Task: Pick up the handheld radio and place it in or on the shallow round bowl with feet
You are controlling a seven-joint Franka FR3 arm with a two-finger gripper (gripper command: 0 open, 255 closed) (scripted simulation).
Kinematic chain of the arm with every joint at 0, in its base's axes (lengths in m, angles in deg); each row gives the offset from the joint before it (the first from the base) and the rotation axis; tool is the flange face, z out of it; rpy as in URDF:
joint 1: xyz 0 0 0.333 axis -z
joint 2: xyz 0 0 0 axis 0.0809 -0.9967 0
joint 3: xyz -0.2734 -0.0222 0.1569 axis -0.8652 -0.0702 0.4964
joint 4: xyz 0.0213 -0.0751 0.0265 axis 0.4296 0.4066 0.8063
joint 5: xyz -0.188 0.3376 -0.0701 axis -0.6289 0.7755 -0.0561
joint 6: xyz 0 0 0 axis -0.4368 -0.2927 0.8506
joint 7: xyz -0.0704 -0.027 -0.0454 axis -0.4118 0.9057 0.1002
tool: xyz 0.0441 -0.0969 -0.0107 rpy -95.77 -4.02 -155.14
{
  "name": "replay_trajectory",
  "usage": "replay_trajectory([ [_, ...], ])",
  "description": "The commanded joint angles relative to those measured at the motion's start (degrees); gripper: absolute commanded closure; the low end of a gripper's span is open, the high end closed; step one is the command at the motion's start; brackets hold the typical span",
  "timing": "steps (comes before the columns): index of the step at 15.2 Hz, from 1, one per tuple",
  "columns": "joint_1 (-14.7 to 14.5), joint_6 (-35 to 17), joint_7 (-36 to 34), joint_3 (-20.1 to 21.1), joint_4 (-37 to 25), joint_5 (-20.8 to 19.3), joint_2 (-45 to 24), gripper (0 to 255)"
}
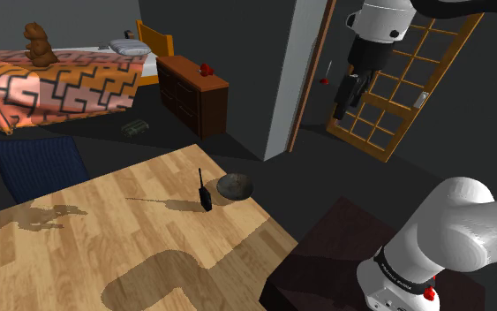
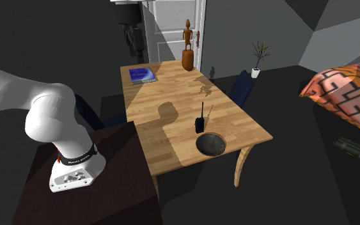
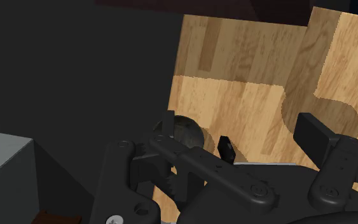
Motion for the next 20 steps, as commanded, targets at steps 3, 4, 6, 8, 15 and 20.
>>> replay_trajectory([
  [3,-0.08,-4.23,-0.88,0.59,2.62,0.59,-1.22,0],
  [4,-0.11,-6.37,-1.31,0.90,3.81,0.87,-1.97,0],
  [6,-0.19,-10.69,-2.16,1.53,5.96,1.40,-3.74,0],
  [8,-0.25,-15.07,-3.01,2.18,7.78,1.89,-5.88,0],
  [15,-0.27,-30.53,-5.99,4.61,11.44,3.02,-16.22,0],
  [20,0.04,-41.15,-8.40,6.40,11.33,2.85,-25.92,0],
])
